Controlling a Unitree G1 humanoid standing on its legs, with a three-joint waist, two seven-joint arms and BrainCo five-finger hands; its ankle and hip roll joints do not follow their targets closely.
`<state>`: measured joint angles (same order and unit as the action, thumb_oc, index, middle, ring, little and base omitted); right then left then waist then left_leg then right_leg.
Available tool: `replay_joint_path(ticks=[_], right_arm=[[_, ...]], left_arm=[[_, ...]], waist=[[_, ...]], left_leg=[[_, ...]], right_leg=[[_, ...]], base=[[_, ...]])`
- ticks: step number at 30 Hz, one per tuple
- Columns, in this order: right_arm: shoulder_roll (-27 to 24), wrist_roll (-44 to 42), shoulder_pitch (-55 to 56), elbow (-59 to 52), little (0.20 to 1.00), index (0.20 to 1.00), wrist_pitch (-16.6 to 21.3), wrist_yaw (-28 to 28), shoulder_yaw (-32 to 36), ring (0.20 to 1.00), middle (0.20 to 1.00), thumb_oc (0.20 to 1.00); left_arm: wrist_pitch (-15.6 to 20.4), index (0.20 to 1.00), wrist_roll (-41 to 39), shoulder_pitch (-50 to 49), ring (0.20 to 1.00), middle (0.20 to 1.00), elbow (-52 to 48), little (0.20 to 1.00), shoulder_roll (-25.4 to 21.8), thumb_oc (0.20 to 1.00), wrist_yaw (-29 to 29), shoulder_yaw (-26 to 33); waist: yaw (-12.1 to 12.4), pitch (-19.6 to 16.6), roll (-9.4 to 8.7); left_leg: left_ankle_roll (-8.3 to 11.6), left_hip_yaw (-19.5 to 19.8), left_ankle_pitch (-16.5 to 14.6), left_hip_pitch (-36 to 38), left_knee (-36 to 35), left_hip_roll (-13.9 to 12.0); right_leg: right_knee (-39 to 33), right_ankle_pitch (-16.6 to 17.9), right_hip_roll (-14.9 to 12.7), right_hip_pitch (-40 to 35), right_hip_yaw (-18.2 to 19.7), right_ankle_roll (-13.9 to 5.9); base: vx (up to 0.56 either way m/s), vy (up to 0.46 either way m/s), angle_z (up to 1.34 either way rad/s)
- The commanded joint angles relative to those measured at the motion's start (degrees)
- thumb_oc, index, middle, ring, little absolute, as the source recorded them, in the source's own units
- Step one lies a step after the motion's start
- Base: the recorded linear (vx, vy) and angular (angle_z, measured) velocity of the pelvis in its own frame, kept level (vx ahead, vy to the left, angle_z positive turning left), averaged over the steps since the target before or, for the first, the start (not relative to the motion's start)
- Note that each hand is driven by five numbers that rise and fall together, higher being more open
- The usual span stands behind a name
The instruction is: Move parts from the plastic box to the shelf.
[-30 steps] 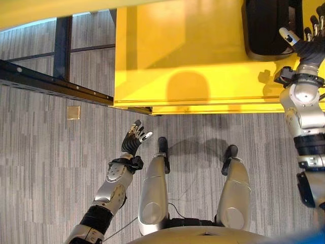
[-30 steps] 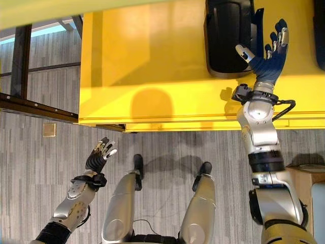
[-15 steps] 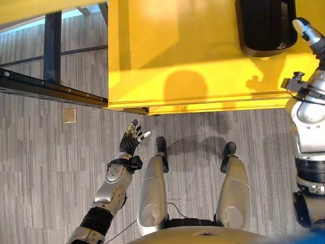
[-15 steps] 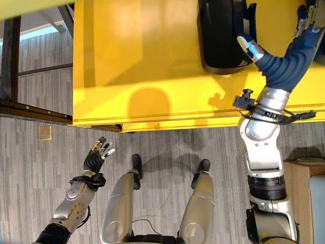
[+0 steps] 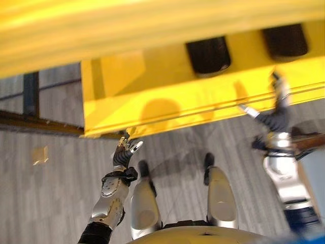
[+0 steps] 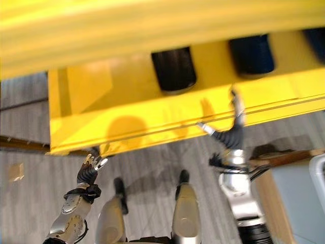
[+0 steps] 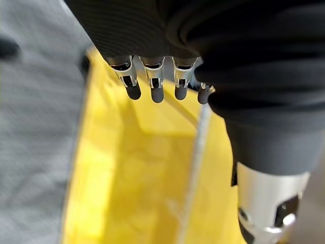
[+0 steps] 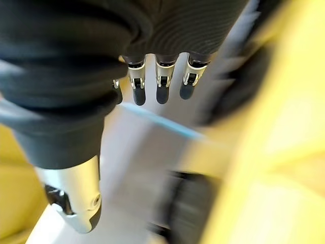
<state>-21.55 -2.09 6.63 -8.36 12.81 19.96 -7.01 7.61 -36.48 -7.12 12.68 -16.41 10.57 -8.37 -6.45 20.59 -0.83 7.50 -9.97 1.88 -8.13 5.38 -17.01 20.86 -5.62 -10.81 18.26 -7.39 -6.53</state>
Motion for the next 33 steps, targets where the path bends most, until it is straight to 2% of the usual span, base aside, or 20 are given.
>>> replay_joint_path(ticks=[1,4,6,7,8,9,10,12,13,15,16,17,20,25,28,30,31,32,33], right_arm=[[-1.4,-4.0,-3.4,-3.9,1.000,1.000,1.9,-2.8,5.4,1.000,1.000,1.000],[-3.1,-1.5,-3.1,-2.9,1.000,1.000,1.6,-3.0,5.6,1.000,1.000,1.000],[-3.2,-2.1,-2.9,-2.0,1.000,1.000,1.1,-3.5,5.8,1.000,1.000,1.000],[-3.2,-2.1,-2.9,-2.0,1.000,1.000,1.1,-3.5,5.8,1.000,1.000,1.000],[-3.5,-1.8,-1.2,-2.6,1.000,1.000,0.5,-4.7,6.5,1.000,1.000,1.000],[-3.0,-1.5,0.1,-2.6,1.000,1.000,0.2,-5.1,6.9,1.000,1.000,1.000],[-2.4,-2.1,0.4,-1.4,1.000,1.000,0.1,-5.9,6.1,1.000,1.000,1.000],[-1.8,-3.2,0.5,0.4,1.000,1.000,-0.2,-7.5,4.4,1.000,1.000,1.000],[-1.8,-3.4,0.7,0.6,1.000,1.000,-0.4,-8.3,3.8,1.000,1.000,1.000],[-1.8,-3.6,-0.6,1.8,1.000,1.000,-0.4,-9.6,2.1,1.000,1.000,1.000],[-1.9,-3.4,-1.2,1.9,1.000,1.000,-0.6,-10.1,1.4,1.000,1.000,1.000],[-1.3,-4.2,-1.2,1.7,1.000,1.000,-0.6,-11.2,0.8,1.000,1.000,1.000],[-0.4,-4.9,0.4,0.9,1.000,1.000,-1.1,-11.8,1.6,1.000,1.000,1.000],[-0.3,-3.9,1.1,1.0,1.000,1.000,-2.1,-12.2,1.5,1.000,1.000,1.000],[0.1,-4.2,0.8,0.6,1.000,1.000,-2.6,-13.0,0.6,1.000,1.000,1.000],[0.1,-3.9,-0.9,0.7,1.000,1.000,-2.8,-13.2,-0.4,1.000,1.000,1.000],[0.2,-3.7,-1.7,1.1,1.000,1.000,-2.9,-13.3,-1.1,1.000,1.000,1.000],[0.4,-3.5,-2.3,1.3,1.000,1.000,-3.0,-13.3,-1.7,1.000,1.000,1.000],[0.9,-3.4,-2.8,1.4,1.000,1.000,-3.1,-13.3,-2.5,1.000,1.000,1.000]], left_arm=[[3.0,1.000,2.8,-1.2,1.000,1.000,-1.7,1.000,-1.8,1.000,-1.4,0.6],[3.0,1.000,3.8,-0.6,1.000,1.000,-0.3,1.000,-1.1,1.000,-2.4,0.0],[2.8,1.000,4.4,-0.3,1.000,1.000,-0.4,1.000,-0.9,1.000,-3.3,-0.4],[2.8,1.000,4.4,-0.3,1.000,1.000,-0.4,1.000,-0.9,1.000,-3.3,-0.4],[2.5,1.000,5.4,-0.2,1.000,1.000,-0.5,1.000,-0.8,1.000,-4.2,-0.8],[2.8,1.000,6.0,-0.3,1.000,1.000,-0.9,1.000,-0.7,1.000,-4.3,-0.7],[2.9,1.000,6.4,-0.7,1.000,1.000,-1.6,1.000,-0.7,1.000,-4.5,-0.2],[2.9,1.000,6.7,-2.4,1.000,1.000,-2.4,1.000,-0.2,1.000,-4.4,0.9],[2.8,1.000,6.6,-3.3,1.000,1.000,-2.8,1.000,0.0,1.000,-4.8,1.3],[3.1,1.000,6.3,-5.2,1.000,1.000,-3.8,1.000,0.6,1.000,-4.8,2.6],[3.0,1.000,5.9,-5.9,1.000,1.000,-4.1,1.000,0.9,1.000,-5.1,2.8],[3.1,1.000,5.6,-6.3,1.000,1.000,-4.0,1.000,0.9,1.000,-5.4,2.6],[2.8,1.000,5.9,-6.1,1.000,1.000,-3.3,1.000,0.4,1.000,-5.7,2.3],[2.3,1.000,5.8,-6.7,1.000,1.000,-3.2,1.000,0.1,1.000,-6.0,2.1],[1.8,1.000,5.5,-7.0,1.000,1.000,-2.9,1.000,-0.3,1.000,-5.6,2.5],[1.9,1.000,5.7,-6.6,1.000,1.000,-3.0,1.000,-0.8,1.000,-4.9,3.1],[1.9,1.000,5.6,-6.7,1.000,1.000,-3.2,1.000,-1.3,1.000,-4.6,3.5],[2.0,1.000,5.6,-6.7,1.000,1.000,-3.5,1.000,-1.7,1.000,-4.3,3.9],[1.8,1.000,5.5,-7.3,1.000,1.000,-4.1,1.000,-2.1,1.000,-3.9,4.7]], waist=[[0.6,-2.5,1.71],[0.3,-4.1,2.03],[0.3,-4.9,2.01],[0.3,-4.9,2.03],[-0.5,-6.6,1.78],[0.1,-7.3,1.97],[0.5,-7.8,1.77],[1.9,-8.1,1.61],[2.5,-8.1,1.54],[4.8,-8.2,1.41],[5.5,-8.5,1.54],[4.9,-9.4,1.34],[4.4,-11.2,0.97],[4.0,-11.7,0.87],[3.7,-11.4,0.78],[4.3,-10.3,0.89],[4.8,-9.8,0.99],[5.5,-9.3,1.08],[6.9,-9.1,1.50]], left_leg=[[-1.04,2.0,6.0,-1.0,-4.3,0.6],[-0.60,0.2,8.2,0.1,-4.5,0.1],[-0.12,-0.8,11.0,0.1,-3.9,-0.1],[-0.10,-0.7,11.0,0.1,-3.9,-0.1],[-0.21,-2.1,8.5,1.4,-4.8,2.4],[-1.63,-0.5,8.2,0.5,-5.5,5.9],[-3.19,4.4,4.9,0.3,-4.9,11.2],[-5.35,10.7,1.2,0.2,-3.5,17.7],[-5.86,13.1,0.4,0.3,-3.1,19.6],[-6.89,21.0,-0.9,-0.8,-0.7,25.2],[-7.48,23.1,-1.3,-0.9,-0.5,26.5],[-8.08,21.5,-1.2,0.7,-2.1,25.4],[-8.74,20.2,-1.2,2.5,-4.3,25.0],[-10.09,18.0,-2.6,3.9,-4.2,25.0],[-10.94,15.6,-3.7,4.2,-3.6,24.5],[-11.48,13.6,-4.7,3.7,-2.3,23.9],[-11.61,11.9,-5.2,3.6,-2.0,23.1],[-11.43,9.9,-5.5,3.6,-1.9,22.0],[-10.86,7.3,-6.1,3.9,-2.0,20.2]], right_leg=[[-2.4,-5.4,6.6,-4.3,-2.5,3.74],[-6.9,-4.8,8.1,-7.3,-2.6,4.56],[-10.3,-4.0,8.8,-9.8,-3.2,5.06],[-10.5,-3.9,8.9,-9.9,-3.2,5.07],[-14.6,-3.5,8.9,-12.7,-3.3,4.57],[-16.9,-1.3,9.2,-13.4,-3.2,4.62],[-17.7,-0.3,9.9,-14.1,-1.7,4.41],[-18.6,0.7,10.7,-14.8,0.8,4.19],[-18.8,1.0,11.3,-15.0,2.3,4.14],[-19.0,1.7,12.9,-14.9,6.4,4.14],[-18.9,1.8,13.5,-14.7,8.1,4.14],[-19.7,2.5,14.1,-15.2,9.4,3.90],[-21.5,3.2,13.9,-16.1,9.9,3.44],[-21.8,3.7,14.1,-17.0,12.5,2.99],[-19.5,3.6,14.5,-15.9,14.9,2.50],[-15.0,2.5,15.0,-13.2,15.2,1.78],[-12.3,2.0,14.5,-11.6,13.1,1.18],[-10.4,1.9,12.7,-10.1,8.9,0.37],[-10.6,1.5,8.4,-9.9,1.1,-0.29]], base=[[0.00,-0.139,-0.38],[-0.01,-0.164,-0.22],[0.00,-0.148,0.09],[0.11,-0.153,0.23],[0.08,-0.135,0.40],[0.14,-0.161,0.50],[0.07,-0.070,0.26],[0.14,-0.025,-1.08],[0.11,-0.014,-2.07],[0.07,0.000,-1.26],[0.09,0.048,-0.76],[0.10,0.072,-1.62],[0.10,0.076,-0.99],[0.06,0.095,-0.23],[0.03,0.120,-0.49],[-0.04,0.087,-0.62],[-0.05,0.053,-0.74],[-0.03,0.017,-1.07],[-0.02,-0.036,-1.55]])
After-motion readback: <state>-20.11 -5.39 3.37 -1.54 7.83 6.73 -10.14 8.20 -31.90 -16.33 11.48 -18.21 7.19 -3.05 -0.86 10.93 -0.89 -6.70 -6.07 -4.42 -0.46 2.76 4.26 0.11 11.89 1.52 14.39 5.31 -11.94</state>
